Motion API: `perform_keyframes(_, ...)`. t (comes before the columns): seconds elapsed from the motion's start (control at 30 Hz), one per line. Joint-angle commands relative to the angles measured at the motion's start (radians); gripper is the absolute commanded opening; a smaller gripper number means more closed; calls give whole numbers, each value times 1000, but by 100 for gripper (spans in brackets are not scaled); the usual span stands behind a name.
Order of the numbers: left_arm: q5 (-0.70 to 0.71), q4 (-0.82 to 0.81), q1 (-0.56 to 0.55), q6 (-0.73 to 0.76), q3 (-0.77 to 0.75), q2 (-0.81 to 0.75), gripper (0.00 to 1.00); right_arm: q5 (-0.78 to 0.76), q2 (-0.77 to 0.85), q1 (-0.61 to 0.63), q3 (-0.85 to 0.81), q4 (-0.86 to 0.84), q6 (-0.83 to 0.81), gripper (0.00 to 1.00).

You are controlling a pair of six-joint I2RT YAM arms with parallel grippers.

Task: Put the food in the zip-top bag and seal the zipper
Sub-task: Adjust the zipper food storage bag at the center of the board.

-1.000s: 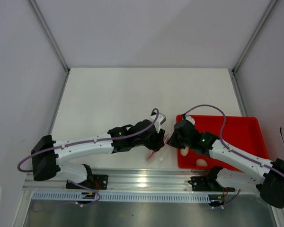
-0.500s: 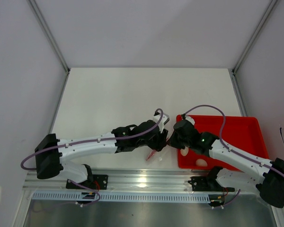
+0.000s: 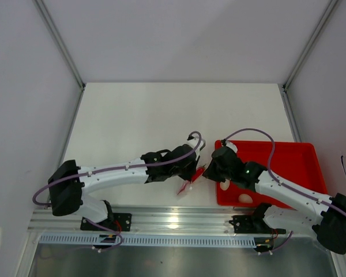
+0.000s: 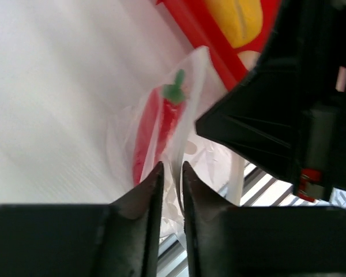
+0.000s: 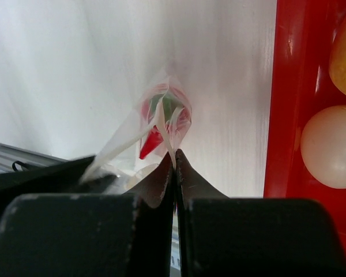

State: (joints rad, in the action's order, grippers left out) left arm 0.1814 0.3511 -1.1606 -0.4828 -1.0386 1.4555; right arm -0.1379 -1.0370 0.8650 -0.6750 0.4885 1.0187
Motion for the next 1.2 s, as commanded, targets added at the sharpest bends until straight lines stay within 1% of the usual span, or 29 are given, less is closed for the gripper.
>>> perform_keyframes(0.0,21,25,50,30,-41,-33,18,-6,14,6,17,-18,-22,0)
perform_keyframes(0.03,18,31,68,39,-50,-35,15,-8,12,8,18,-15,-26,0)
perform_keyframes(0.07,18,46,76,42,-57,-34,6,-14,9,9,18,-4,-29,0)
perform_keyframes(0.13,15,55,93,50,-73,-34,1,-32,6,11,17,13,-43,0)
perform_keyframes(0.33,23,80,111,44,-104,-37,1,-78,-8,12,0,84,-75,0)
perform_keyframes(0.57,-8,65,110,24,-112,-24,1,-57,-81,12,-41,55,-104,1)
perform_keyframes(0.63,-7,60,110,23,-104,-21,1,-51,-96,14,-57,47,-108,6)
perform_keyframes(0.67,-5,60,110,21,-104,-20,1,-52,-100,12,-66,50,-112,14)
perform_keyframes(0.77,-7,54,111,19,-97,-17,1,-63,-110,12,-97,61,-124,25)
perform_keyframes(0.93,-5,49,110,16,-86,-6,1,-72,-101,12,-129,68,-135,32)
perform_keyframes(1.13,6,42,111,10,-86,14,1,-80,-28,12,-161,96,-135,38)
perform_keyframes(1.17,9,42,110,9,-89,19,1,-78,-14,12,-166,99,-134,42)
